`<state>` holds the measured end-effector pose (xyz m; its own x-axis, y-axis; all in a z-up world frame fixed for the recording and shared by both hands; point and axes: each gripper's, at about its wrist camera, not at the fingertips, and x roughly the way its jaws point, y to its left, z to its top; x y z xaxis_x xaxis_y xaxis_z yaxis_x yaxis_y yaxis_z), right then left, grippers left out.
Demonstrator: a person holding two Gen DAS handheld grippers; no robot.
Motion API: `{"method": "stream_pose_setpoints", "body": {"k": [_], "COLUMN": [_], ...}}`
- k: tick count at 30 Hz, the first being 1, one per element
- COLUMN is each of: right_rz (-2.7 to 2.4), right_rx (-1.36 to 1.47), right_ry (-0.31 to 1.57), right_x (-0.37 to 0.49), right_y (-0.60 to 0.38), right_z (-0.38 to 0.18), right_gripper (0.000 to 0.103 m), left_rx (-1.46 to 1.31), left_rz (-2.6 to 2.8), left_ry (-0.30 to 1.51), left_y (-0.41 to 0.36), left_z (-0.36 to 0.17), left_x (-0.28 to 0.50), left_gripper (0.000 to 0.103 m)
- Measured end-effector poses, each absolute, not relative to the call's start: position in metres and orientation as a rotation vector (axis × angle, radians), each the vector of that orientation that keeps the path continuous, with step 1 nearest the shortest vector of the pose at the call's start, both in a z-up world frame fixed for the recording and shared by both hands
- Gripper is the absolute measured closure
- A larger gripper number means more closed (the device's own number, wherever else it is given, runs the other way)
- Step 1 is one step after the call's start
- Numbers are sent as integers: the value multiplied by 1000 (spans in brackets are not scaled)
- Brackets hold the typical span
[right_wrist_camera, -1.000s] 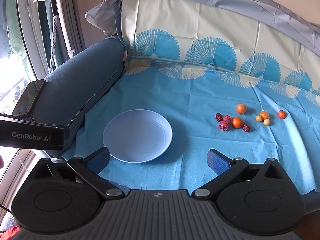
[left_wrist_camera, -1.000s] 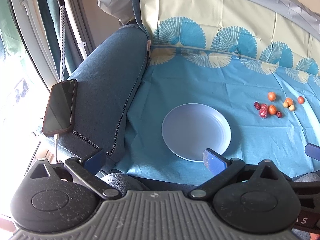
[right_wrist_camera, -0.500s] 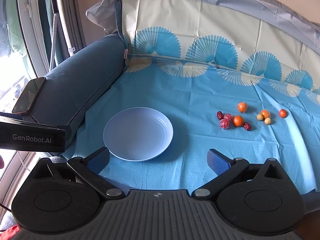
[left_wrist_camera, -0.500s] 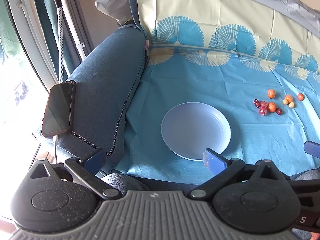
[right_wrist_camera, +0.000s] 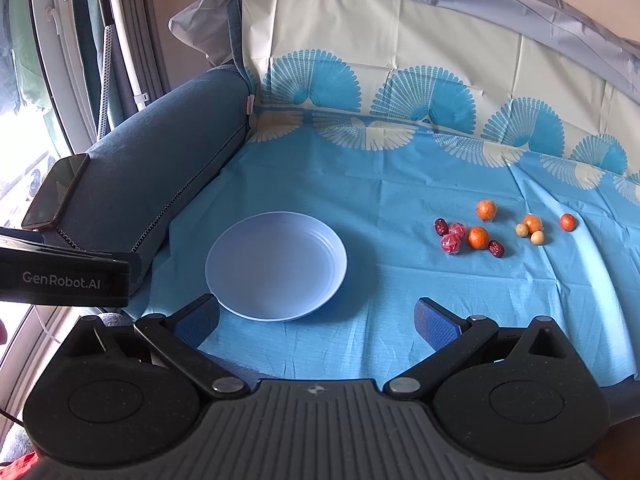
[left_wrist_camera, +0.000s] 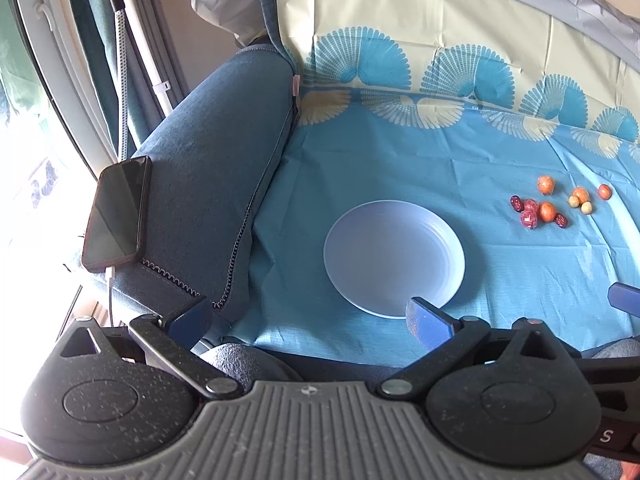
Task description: Organize fruits
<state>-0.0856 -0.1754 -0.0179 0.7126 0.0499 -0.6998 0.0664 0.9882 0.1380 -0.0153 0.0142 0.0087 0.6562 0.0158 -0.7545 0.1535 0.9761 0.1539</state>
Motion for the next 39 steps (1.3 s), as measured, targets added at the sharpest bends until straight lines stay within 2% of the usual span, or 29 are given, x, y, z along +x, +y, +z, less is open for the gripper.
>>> {"method": "stream_pose_setpoints", "body": {"k": [15,22,31,39], "right_rz": [1,-97,-360,-501], "right_rx": [191,244,224,263], "right_ry": [800,788,745,756], "right_x": [-77,-73,-52,-9], "right_y": [-181,-214,-315,-407], "right_z": [-32,-59,-107,-158], "right_gripper": [0,1,1,1], "left_rx": [230,268,285,305], "left_rz": [-85,-135,-227,-372], "left_ry": [885,919,978,963], "left_y": [7,-20,-101,-218], "left_z": [2,-11,-41,-91], "left_x": [-6,9,56,116], "left_gripper": [0,0,0,0]}}
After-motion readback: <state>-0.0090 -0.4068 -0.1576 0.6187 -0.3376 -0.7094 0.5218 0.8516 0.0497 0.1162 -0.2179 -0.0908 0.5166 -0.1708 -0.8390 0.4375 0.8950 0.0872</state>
